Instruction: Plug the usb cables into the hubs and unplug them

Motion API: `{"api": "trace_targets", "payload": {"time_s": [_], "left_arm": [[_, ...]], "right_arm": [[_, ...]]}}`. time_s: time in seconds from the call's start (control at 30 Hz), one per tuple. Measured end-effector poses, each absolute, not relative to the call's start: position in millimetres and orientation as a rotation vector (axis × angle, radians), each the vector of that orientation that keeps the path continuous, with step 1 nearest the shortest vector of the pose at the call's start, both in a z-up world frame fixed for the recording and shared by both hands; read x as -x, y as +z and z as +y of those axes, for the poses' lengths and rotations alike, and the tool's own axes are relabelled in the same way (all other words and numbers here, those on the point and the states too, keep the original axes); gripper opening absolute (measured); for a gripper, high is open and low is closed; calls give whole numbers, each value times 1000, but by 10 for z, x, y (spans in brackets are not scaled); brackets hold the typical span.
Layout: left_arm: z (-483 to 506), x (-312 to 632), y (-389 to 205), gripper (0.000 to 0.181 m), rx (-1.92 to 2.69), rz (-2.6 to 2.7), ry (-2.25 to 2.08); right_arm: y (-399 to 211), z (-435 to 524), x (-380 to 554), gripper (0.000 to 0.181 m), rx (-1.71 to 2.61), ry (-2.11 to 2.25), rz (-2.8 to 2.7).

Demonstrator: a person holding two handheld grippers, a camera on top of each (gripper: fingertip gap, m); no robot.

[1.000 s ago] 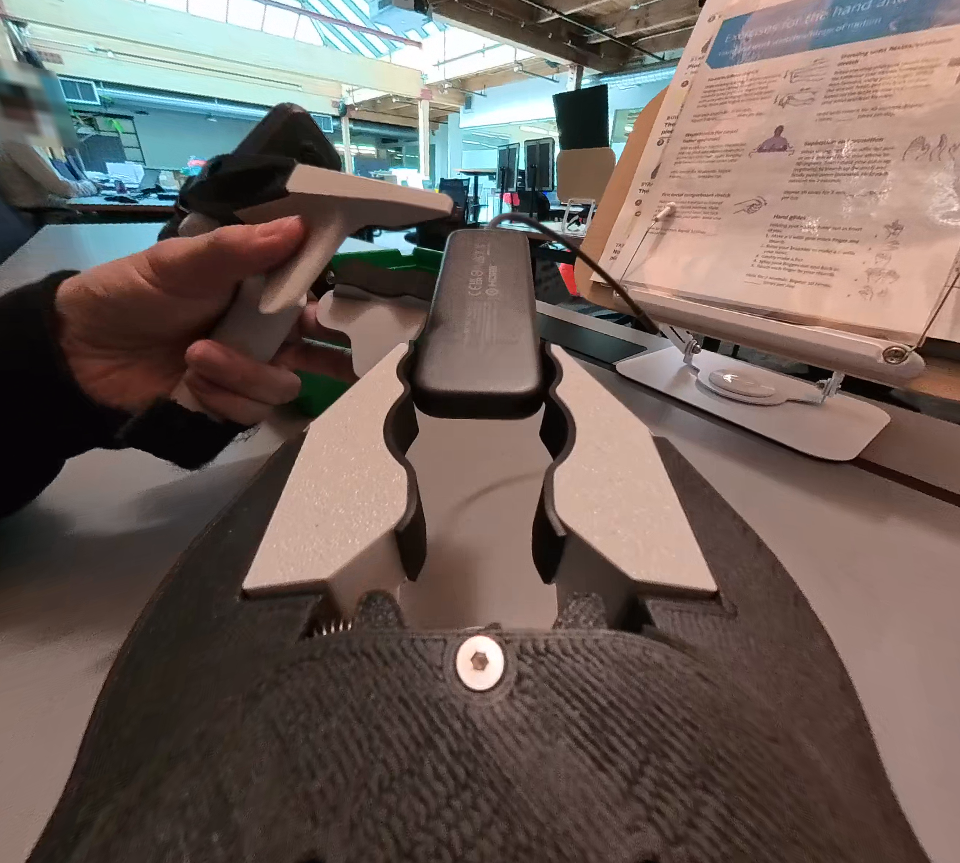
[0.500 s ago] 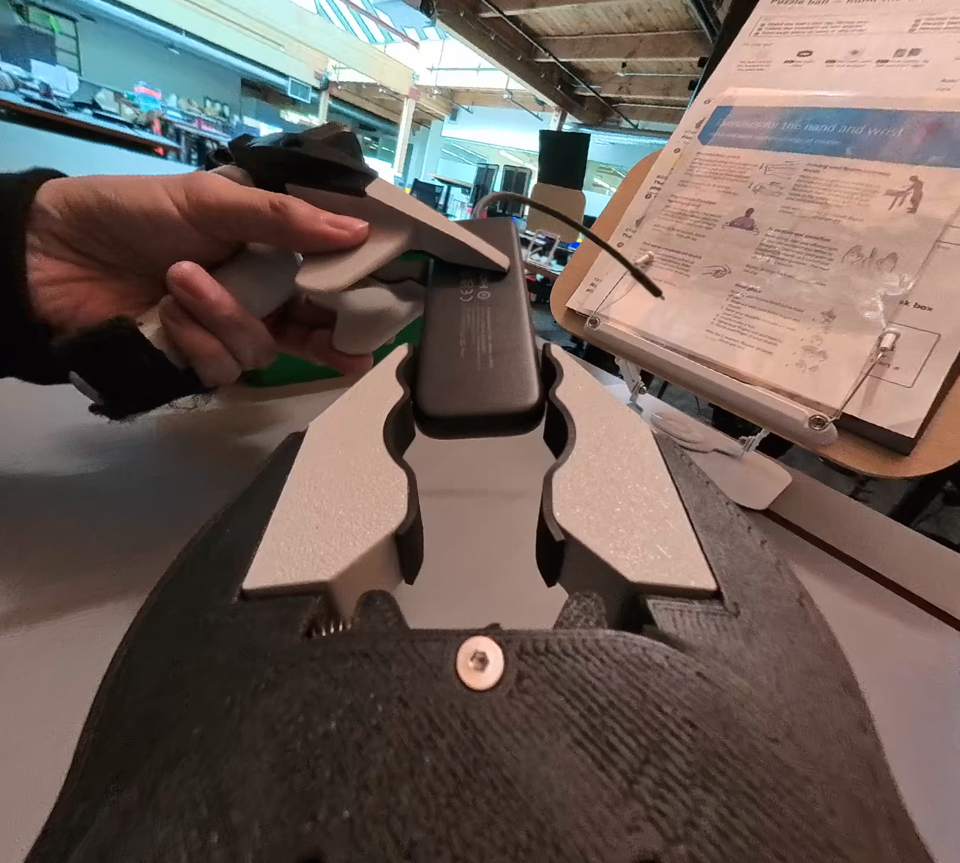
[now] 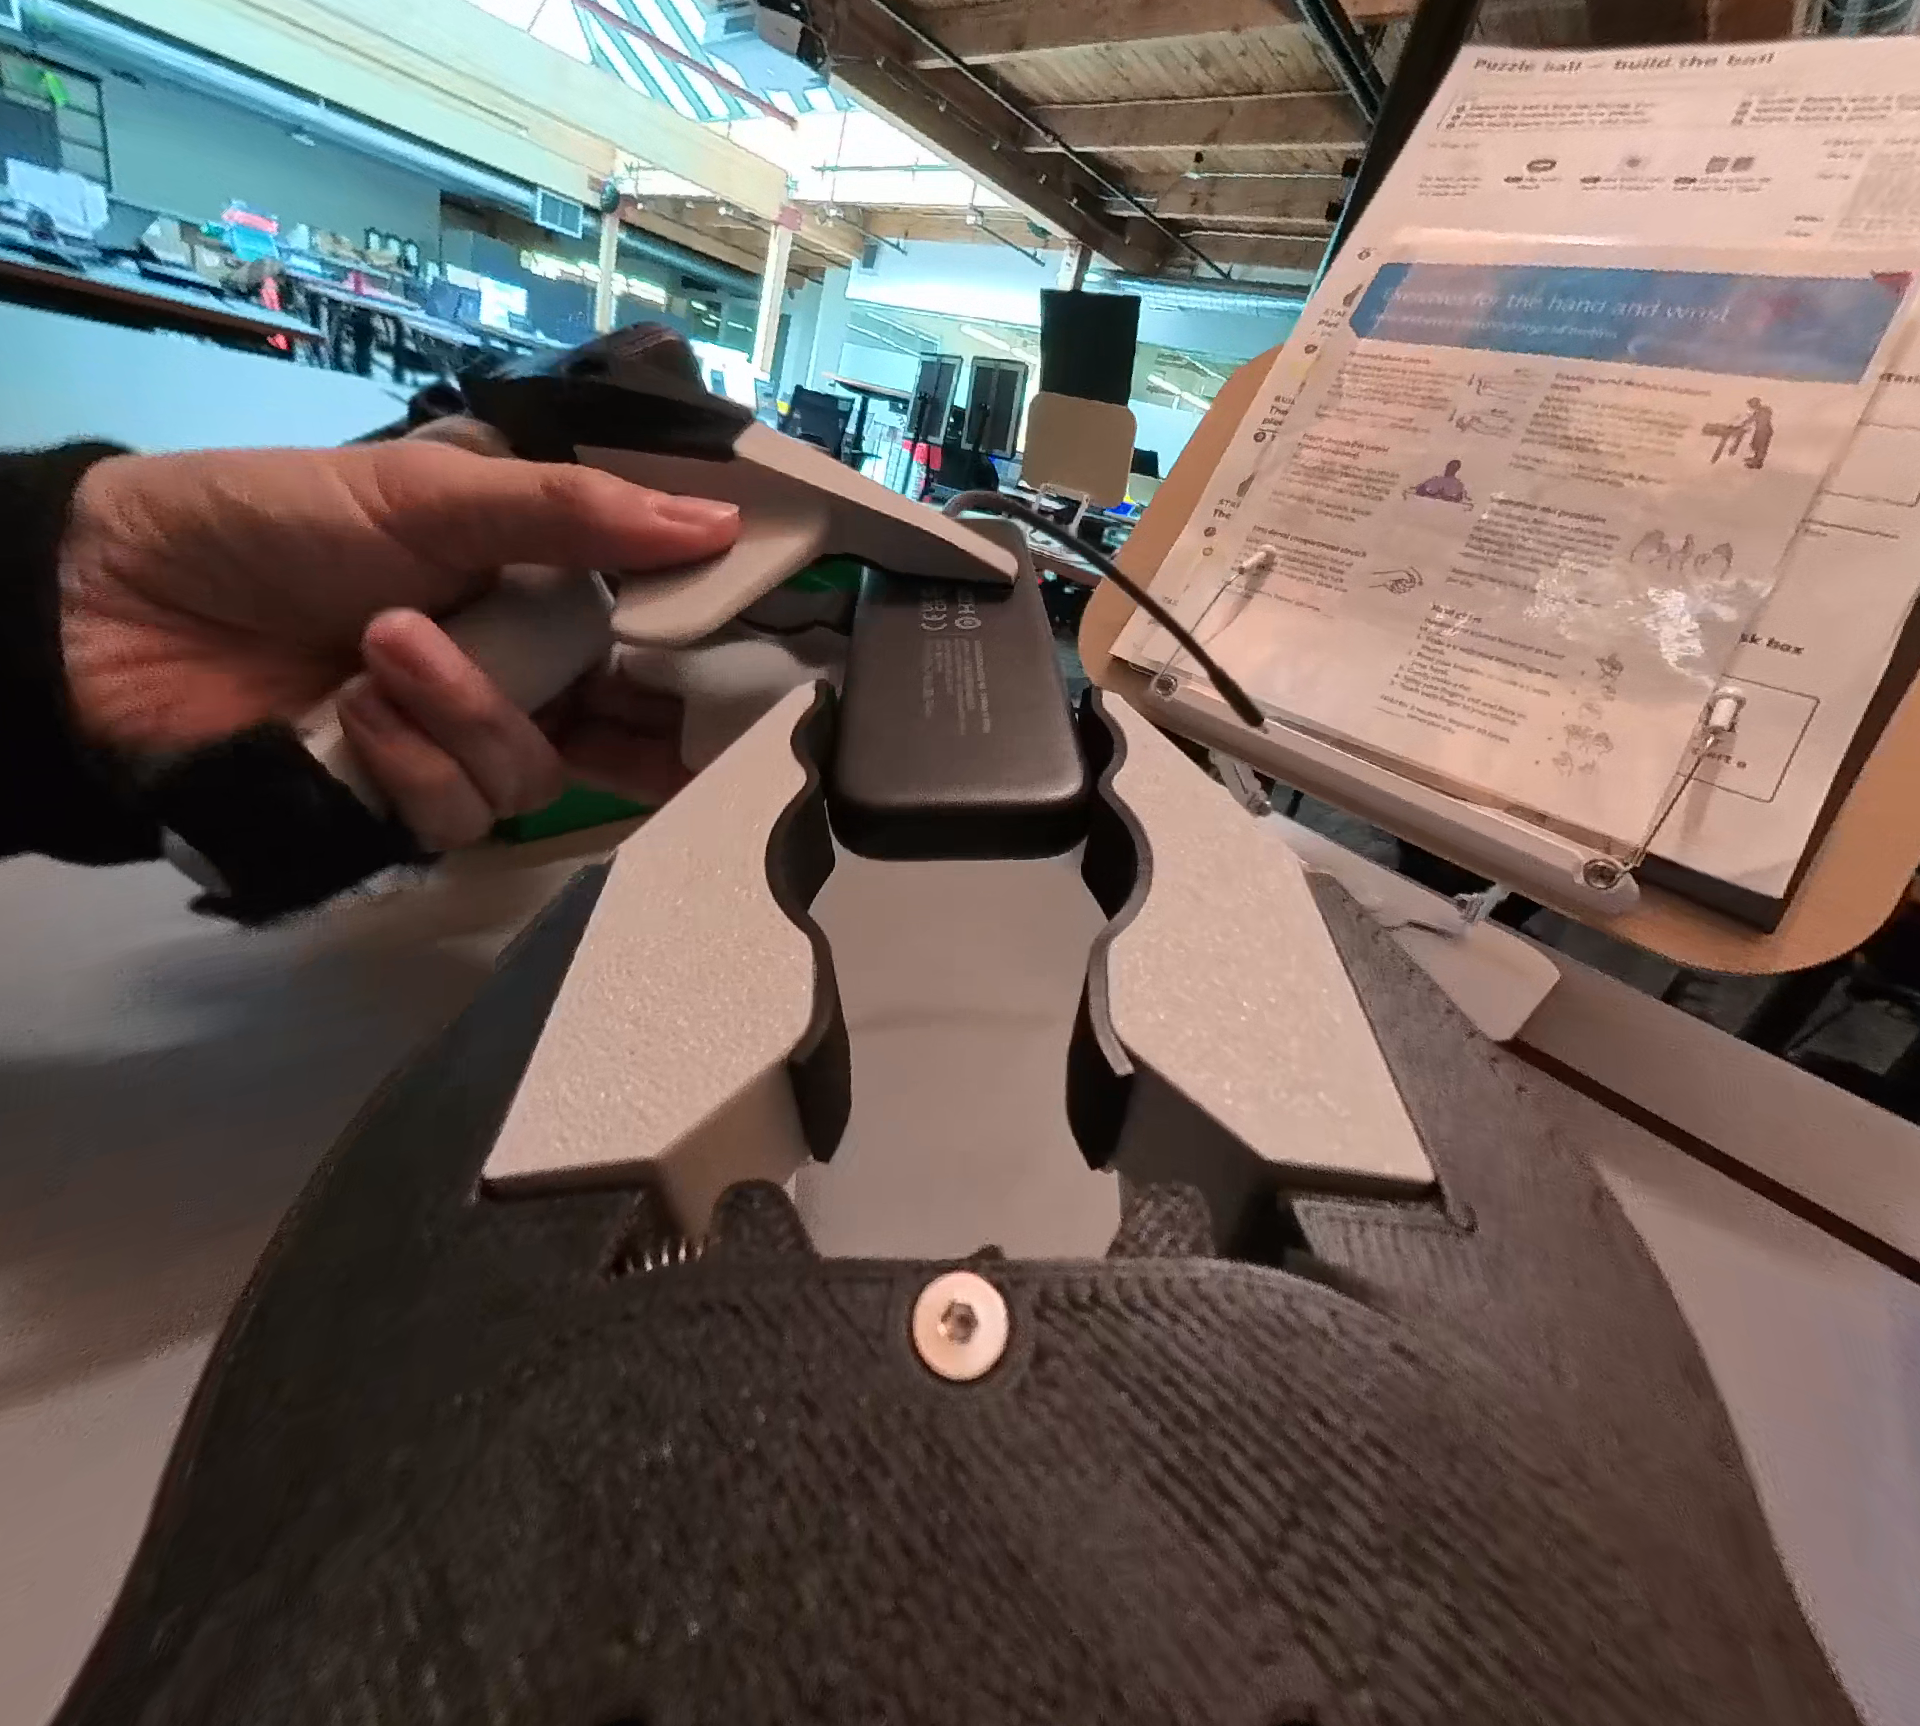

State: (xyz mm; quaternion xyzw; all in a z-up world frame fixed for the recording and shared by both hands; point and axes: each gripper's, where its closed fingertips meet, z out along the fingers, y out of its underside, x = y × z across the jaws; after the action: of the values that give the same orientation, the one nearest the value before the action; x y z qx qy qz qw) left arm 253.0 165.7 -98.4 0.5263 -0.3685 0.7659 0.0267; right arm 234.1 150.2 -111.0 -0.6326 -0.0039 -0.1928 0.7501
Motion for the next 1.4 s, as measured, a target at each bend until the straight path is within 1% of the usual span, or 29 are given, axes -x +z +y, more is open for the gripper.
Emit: {"api": "trace_targets", "payload": {"time_s": [0.07,0.17,0.23,0.3,0.4,0.53,0.57,0.6,0.63,0.73,0.83,1.0,1.1,1.17,1.2,1.27,1.4], "left_arm": [[1650,-2515,-920,33,-1612,-1212,2421],[1605,-2507,-899,48,-1601,-1310,2449],[1591,-2507,-909,53,-1598,-1330,2452],[1608,-2503,-890,54,-1582,-1302,2467],[1658,-2507,-864,48,-1564,-1248,2495],[1594,-2543,-1022,49,-1574,-1257,2398],[1557,-2531,-1027,46,-1546,-1247,2382],[1520,-2508,-1011,27,-1506,-1251,2378],[1528,-2520,-1024,19,-1531,-1255,2373],[1548,-2501,-991,12,-1530,-1219,2362],[1555,-2496,-1013,9,-1544,-1135,2302],[1564,-2495,-1073,9,-1577,-1095,2234],[1569,-2498,-1092,9,-1614,-1138,2224],[1570,-2501,-1085,9,-1625,-1138,2228],[1567,-2501,-1090,9,-1630,-1142,2226],[1521,-2491,-1093,9,-1611,-1140,2210],[1485,-2494,-1089,9,-1609,-1134,2209]], "right_arm": [[-1067,1490,-2342,46,1366,-380,21],[-1040,1452,-2379,46,1350,-345,60],[-1020,1414,-2420,46,1339,-344,82],[-977,1368,-2455,46,1320,-336,102],[-934,1322,-2475,46,1302,-328,105],[-966,1369,-2387,46,1325,-332,56],[-979,1394,-2347,46,1335,-336,30],[-1016,1427,-2310,46,1357,-342,0],[-1040,1442,-2296,46,1363,-371,-19],[-1145,1479,-2315,45,1401,-407,-51],[-1190,1493,-2325,45,1404,-493,-94],[-1231,1526,-2314,46,1399,-461,-105],[-1268,1543,-2341,51,1426,-485,-100],[-1278,1548,-2337,46,1437,-507,-112],[-1292,1551,-2349,46,1449,-527,-113],[-1351,1580,-2381,52,1488,-542,-105],[-1348,1580,-2392,52,1491,-532,-106]]}}
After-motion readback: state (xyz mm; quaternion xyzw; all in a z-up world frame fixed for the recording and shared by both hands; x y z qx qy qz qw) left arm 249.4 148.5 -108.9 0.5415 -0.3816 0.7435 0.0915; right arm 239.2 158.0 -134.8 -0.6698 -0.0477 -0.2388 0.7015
